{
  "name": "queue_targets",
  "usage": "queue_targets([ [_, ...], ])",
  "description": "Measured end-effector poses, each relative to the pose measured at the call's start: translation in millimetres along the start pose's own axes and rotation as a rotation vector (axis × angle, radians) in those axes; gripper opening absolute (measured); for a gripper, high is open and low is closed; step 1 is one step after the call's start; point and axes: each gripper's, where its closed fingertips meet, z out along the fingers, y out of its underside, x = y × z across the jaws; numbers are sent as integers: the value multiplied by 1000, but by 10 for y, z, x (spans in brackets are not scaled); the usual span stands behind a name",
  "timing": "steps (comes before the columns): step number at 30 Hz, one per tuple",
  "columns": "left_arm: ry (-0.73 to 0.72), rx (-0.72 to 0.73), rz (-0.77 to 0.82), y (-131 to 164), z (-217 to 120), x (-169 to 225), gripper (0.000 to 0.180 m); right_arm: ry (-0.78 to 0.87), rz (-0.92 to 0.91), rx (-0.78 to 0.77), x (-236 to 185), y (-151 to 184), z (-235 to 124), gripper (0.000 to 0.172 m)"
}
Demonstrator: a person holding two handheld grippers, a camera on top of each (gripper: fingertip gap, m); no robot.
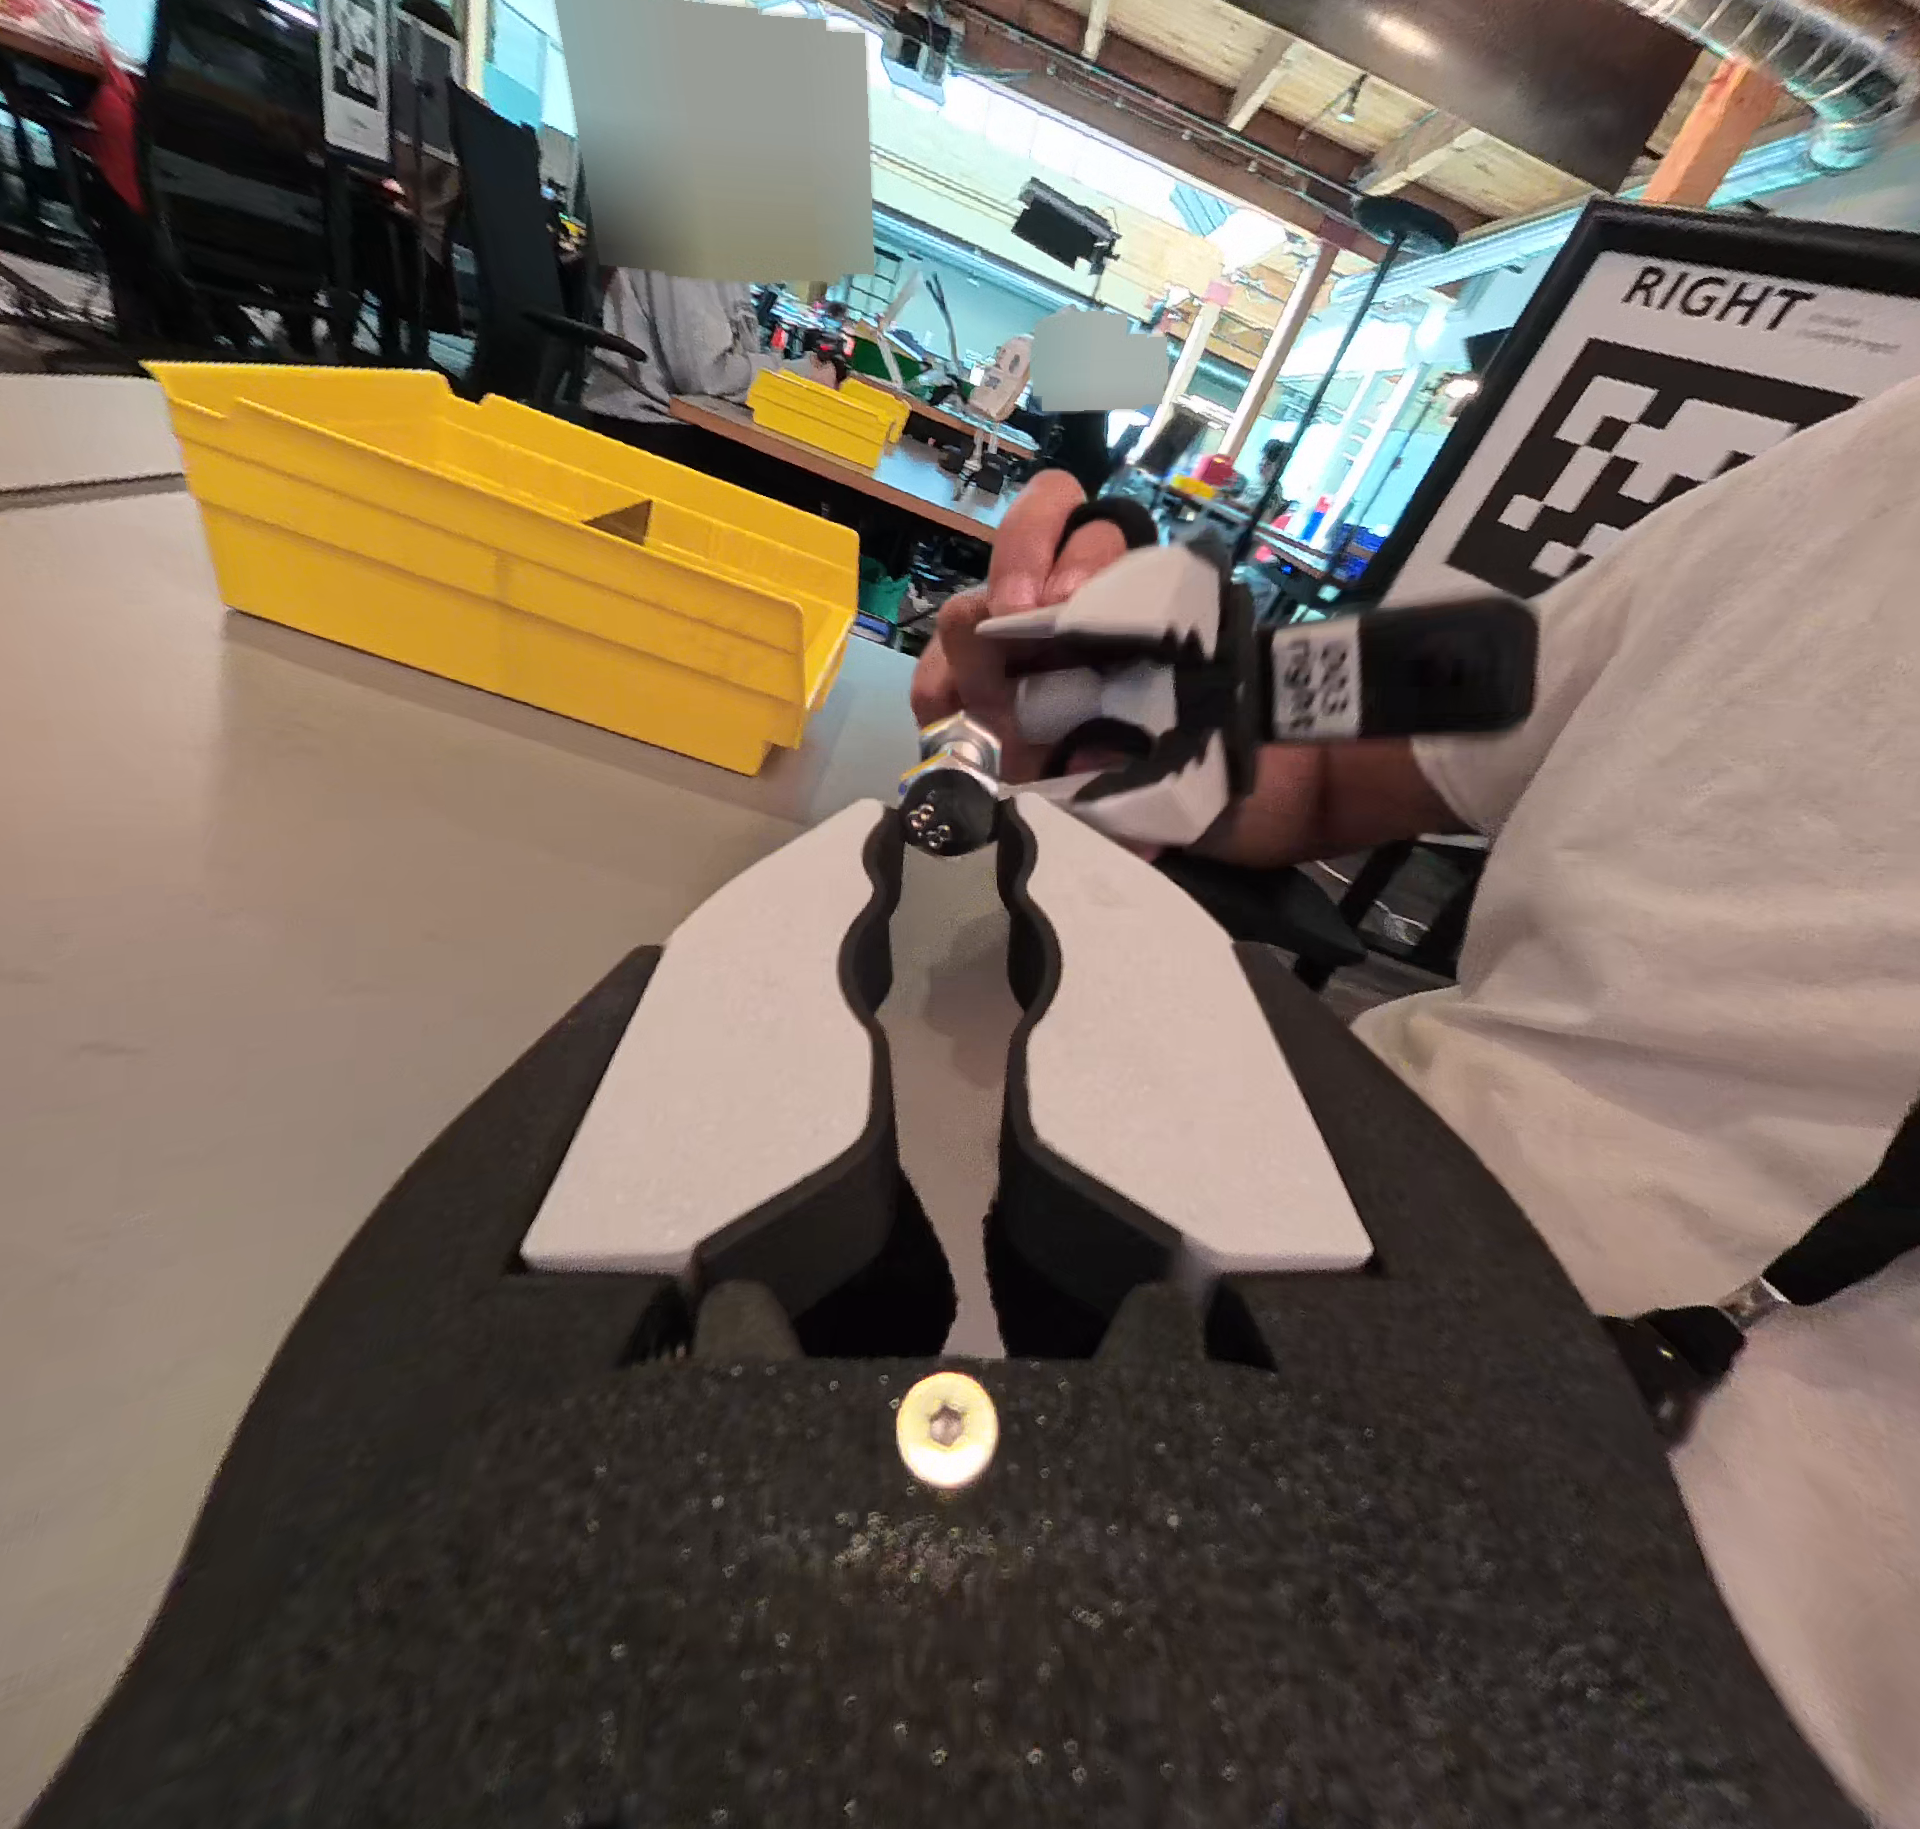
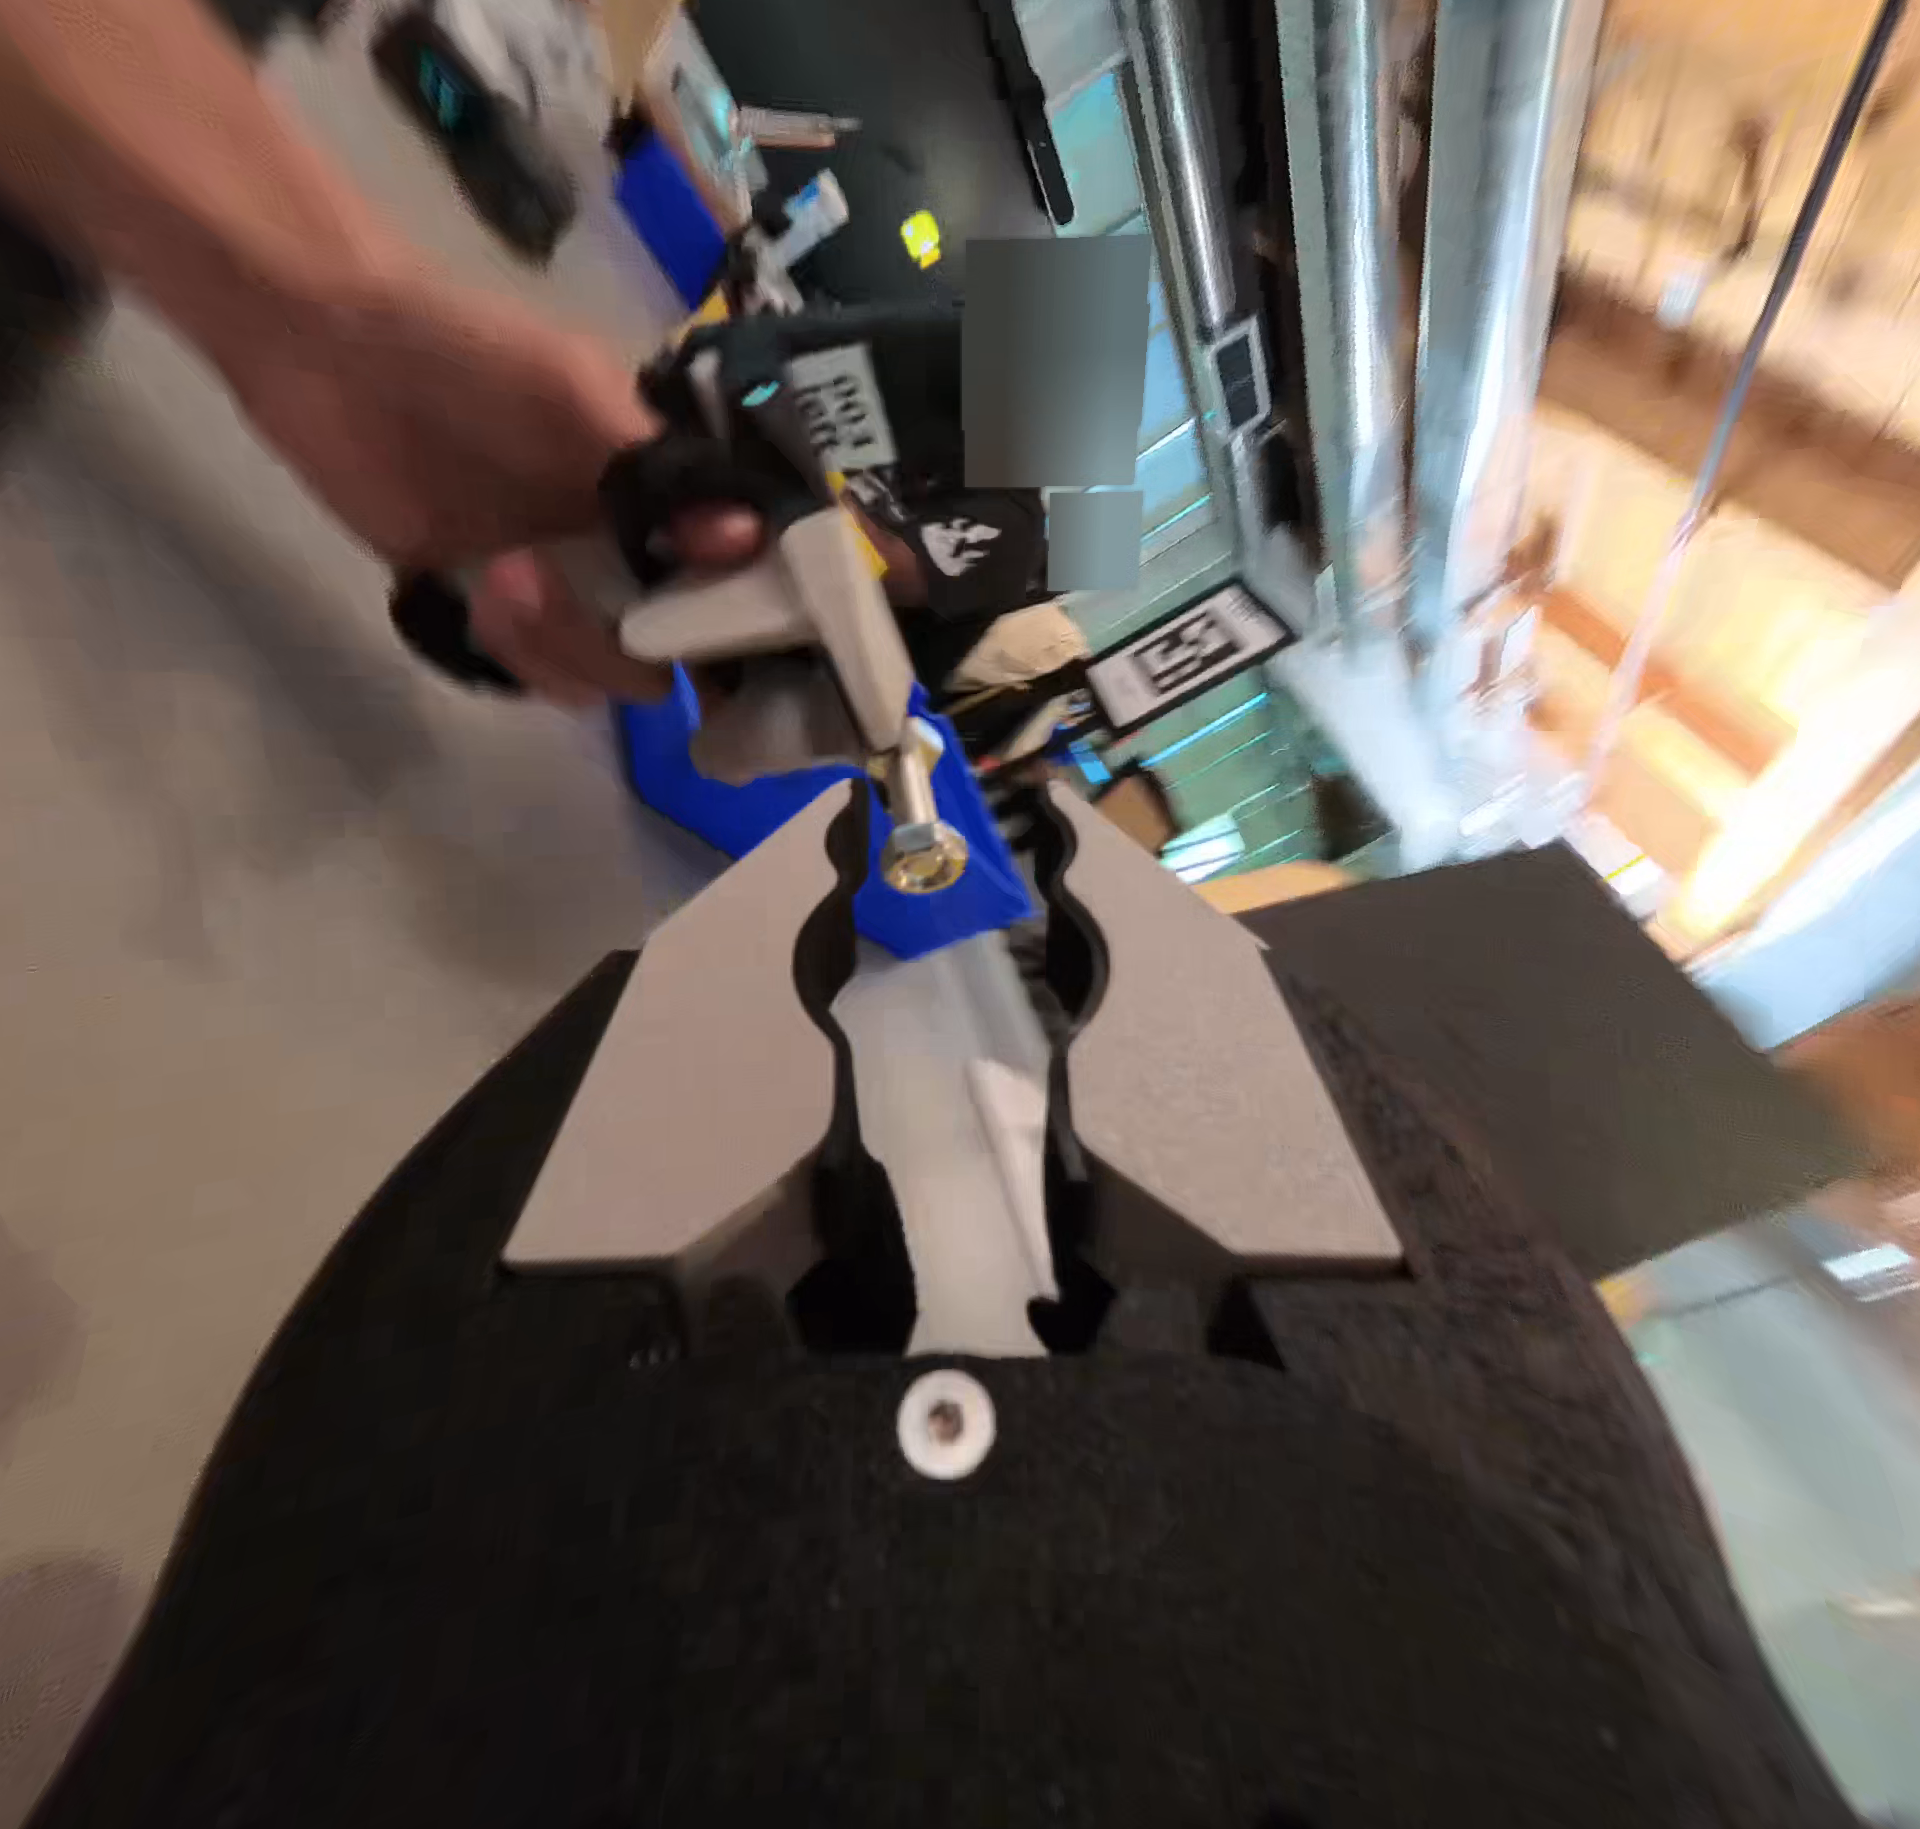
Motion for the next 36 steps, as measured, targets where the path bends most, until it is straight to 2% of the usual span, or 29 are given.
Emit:
queue_targets([
  [4, -72, 25, 35, -33, -58, -123, 17, -164, 758, -76, 75, 240, 75, 32],
  [6, -96, 37, 81, -60, -78, -147, 17, -328, 1138, -83, -40, 363, 95, 32],
  [10, -130, 37, 214, -65, -59, -122, 17, -702, 1888, 82, -89, 284, 54, 35],
  [13, -128, 0, 275, -4, 8, -74, 17, -844, 2202, 194, -87, 279, 43, 38],
  [16, -131, -39, 308, 61, 67, -56, 17, -867, 2263, 210, -143, 277, 61, 35],
  [17, -132, -44, 307, 70, 76, -56, 17, -864, 2249, 205, -156, 268, 68, 33],
  [19, -126, -49, 292, 84, 82, -62, 17, -814, 2195, 173, -173, 299, 89, 17],
  [23, -127, -51, 275, 88, 76, -83, 17, -719, 1992, 150, -158, 314, 103, 17],
  [25, -104, -41, 229, 79, 69, -65, 17, -656, 1777, 130, -154, 292, 103, 17],
  [30, 8, -29, -15, 66, 67, -8, 17, -414, 845, 16, -147, 260, 84, 17],
  [34, 30, -26, -63, 64, 67, 6, 17, -157, -47, -93, -116, 290, 93, 17],
  [36, 28, -32, -87, 72, 43, -17, 17, -30, -413, -135, -100, 297, 121, 17],
])
